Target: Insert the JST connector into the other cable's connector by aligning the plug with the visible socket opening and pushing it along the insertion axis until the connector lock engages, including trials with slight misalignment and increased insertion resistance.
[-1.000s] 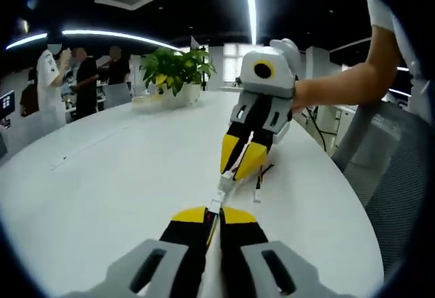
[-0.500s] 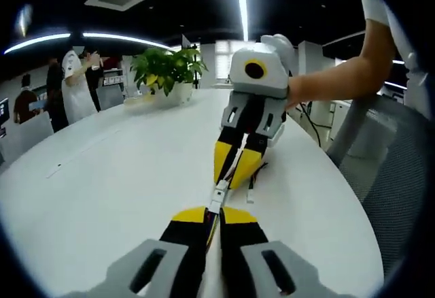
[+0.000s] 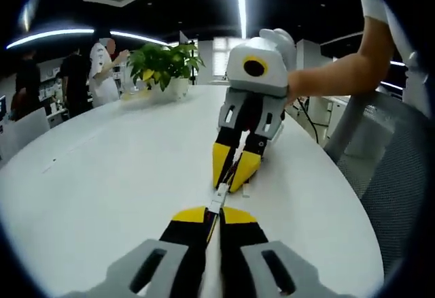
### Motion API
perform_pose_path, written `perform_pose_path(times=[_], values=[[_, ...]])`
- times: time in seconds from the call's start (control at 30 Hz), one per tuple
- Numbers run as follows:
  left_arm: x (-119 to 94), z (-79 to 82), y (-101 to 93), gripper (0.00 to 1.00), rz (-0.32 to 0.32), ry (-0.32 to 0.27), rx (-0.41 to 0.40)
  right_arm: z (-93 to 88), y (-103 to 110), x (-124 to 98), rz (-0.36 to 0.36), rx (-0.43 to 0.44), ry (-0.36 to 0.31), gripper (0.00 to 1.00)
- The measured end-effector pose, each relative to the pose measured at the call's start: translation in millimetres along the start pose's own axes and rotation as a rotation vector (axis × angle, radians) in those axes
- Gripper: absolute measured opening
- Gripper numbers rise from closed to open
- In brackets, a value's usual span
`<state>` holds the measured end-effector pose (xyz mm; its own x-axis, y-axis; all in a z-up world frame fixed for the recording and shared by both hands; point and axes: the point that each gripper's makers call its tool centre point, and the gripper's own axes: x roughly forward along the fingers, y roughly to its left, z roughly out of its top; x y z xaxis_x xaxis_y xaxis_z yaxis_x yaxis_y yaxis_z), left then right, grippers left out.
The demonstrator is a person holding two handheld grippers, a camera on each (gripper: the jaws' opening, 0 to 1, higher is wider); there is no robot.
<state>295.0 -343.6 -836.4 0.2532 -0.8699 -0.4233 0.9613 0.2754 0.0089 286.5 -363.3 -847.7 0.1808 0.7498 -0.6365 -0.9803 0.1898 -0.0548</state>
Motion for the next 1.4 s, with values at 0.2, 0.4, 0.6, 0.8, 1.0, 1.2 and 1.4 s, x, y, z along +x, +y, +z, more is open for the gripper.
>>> perform_pose_path(times=[0.2,0.4,0.6,0.8,1.0,1.2,1.4], values=[[-3,3.8,0.3,0.00,-0.011,-0.011,0.001,4.5,1,-1,0.007,0.003,-0.021,0.05],[-8,13.3,2.1,0.00,-0.019,-0.046,-0.011,14.0,0,-4,0.011,0.017,-0.066,0.04],[-10,18.7,2.3,0.00,-0.023,-0.071,-0.032,19.3,0,-7,0.016,0.029,-0.094,0.04],[-11,23.5,2.7,0.00,-0.012,-0.081,-0.026,23.1,-2,-9,0.004,0.030,-0.111,0.04],[-13,29.3,5.0,0.00,0.002,-0.102,-0.035,27.8,-4,-10,-0.001,0.034,-0.135,0.04],[-11,29.0,7.1,0.00,0.019,-0.098,-0.021,27.3,-8,-11,-0.021,0.014,-0.133,0.04],[-12,30.5,14.0,0.00,0.057,-0.100,-0.025,32.0,-15,-12,-0.071,-0.023,-0.142,0.04]])
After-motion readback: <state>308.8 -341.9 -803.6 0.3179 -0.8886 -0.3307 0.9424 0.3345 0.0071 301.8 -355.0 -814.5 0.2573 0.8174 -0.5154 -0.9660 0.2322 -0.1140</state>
